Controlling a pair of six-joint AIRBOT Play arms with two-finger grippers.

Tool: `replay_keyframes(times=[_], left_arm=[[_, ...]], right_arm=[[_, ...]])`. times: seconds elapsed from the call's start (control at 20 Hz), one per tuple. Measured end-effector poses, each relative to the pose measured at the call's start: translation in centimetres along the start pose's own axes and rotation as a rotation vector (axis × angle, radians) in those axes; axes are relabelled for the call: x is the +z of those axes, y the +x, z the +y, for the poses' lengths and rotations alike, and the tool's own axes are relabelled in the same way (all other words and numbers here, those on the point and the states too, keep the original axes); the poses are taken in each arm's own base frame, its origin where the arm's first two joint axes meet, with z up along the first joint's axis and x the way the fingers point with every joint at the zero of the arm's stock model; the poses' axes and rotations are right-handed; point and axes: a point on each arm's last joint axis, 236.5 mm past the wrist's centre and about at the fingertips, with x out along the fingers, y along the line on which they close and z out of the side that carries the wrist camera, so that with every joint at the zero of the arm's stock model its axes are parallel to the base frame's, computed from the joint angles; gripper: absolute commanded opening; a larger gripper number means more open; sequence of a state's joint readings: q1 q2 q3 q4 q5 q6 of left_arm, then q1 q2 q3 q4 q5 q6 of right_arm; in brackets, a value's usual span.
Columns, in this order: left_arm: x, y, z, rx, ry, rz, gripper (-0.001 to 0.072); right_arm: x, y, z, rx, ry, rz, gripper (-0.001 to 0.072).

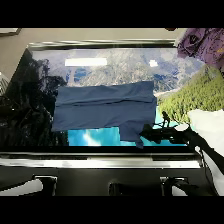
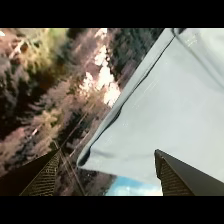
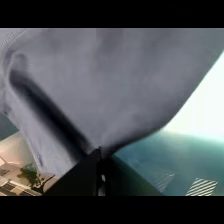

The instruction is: Fold the clothes and pants, and hang the long-sleeved shirts on hangers.

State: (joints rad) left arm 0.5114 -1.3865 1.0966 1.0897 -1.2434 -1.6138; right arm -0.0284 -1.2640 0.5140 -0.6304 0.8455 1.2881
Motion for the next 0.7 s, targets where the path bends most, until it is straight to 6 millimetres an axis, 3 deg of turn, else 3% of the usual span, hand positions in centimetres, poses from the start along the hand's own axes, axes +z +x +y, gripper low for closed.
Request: replay_keyframes(times=[0.4, 0.7], left_arm=[[-4.5, 4.3, 0.8, -0.08, 0.073, 0.11, 0.0677], [-6.6, 6.6, 0.8, -0.122, 0.092, 0.171, 0.0667]], right_arm=[[0.9, -1.4, 1.9, 0.027, -0.035, -0.071, 0.0027], [1.1, -2.8, 3.4, 0.062, -0.038, -0.104, 0.0027]])
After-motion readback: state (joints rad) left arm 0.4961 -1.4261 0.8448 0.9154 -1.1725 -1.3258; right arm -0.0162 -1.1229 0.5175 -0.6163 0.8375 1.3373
